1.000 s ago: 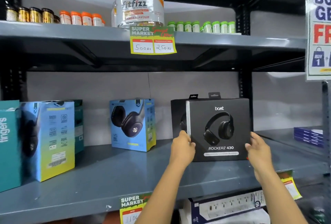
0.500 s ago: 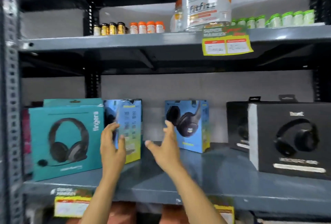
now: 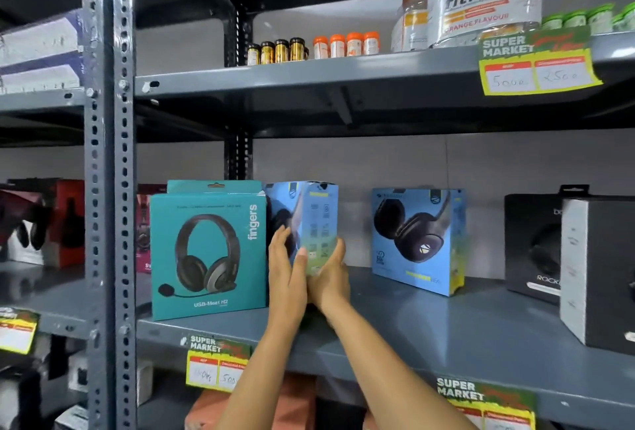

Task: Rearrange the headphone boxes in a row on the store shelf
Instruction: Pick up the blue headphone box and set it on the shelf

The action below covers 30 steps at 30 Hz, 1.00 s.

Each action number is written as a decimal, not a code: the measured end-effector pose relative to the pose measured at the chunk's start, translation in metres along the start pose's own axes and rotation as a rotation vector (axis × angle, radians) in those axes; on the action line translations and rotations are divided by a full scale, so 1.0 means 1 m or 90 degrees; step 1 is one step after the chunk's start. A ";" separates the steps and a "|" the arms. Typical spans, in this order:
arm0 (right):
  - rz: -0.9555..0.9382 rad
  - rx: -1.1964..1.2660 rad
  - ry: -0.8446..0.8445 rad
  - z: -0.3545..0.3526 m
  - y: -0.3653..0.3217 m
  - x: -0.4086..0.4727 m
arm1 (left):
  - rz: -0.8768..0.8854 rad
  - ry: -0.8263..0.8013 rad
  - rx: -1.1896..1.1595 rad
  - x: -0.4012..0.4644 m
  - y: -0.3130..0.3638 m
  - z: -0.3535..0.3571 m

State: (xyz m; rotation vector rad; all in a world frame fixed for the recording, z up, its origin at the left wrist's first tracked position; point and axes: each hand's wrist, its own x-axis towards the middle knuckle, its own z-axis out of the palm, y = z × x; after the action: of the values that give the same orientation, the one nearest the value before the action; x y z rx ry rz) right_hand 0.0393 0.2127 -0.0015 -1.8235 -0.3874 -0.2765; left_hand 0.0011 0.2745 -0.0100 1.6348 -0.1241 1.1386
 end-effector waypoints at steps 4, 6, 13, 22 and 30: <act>-0.020 0.044 -0.012 -0.053 0.008 0.005 | -0.003 -0.002 -0.018 0.000 -0.001 -0.001; -0.010 0.117 -0.056 -0.093 0.014 0.004 | -0.003 0.003 -0.033 0.001 -0.003 -0.002; 0.003 0.285 -0.120 -0.189 0.038 -0.022 | -0.084 -0.198 -0.119 -0.001 0.005 -0.013; -0.034 0.309 -0.039 -0.233 0.065 -0.053 | -0.119 -0.356 -0.148 -0.010 0.018 -0.006; -0.051 0.294 -0.033 -0.233 0.064 -0.055 | -0.141 -0.351 -0.143 -0.011 0.016 -0.004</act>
State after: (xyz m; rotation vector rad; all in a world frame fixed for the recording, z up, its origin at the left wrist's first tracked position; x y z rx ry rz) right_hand 0.0163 -0.0336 -0.0138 -1.3663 -0.5153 -0.1772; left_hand -0.0166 0.2663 -0.0067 1.6728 -0.4004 0.4675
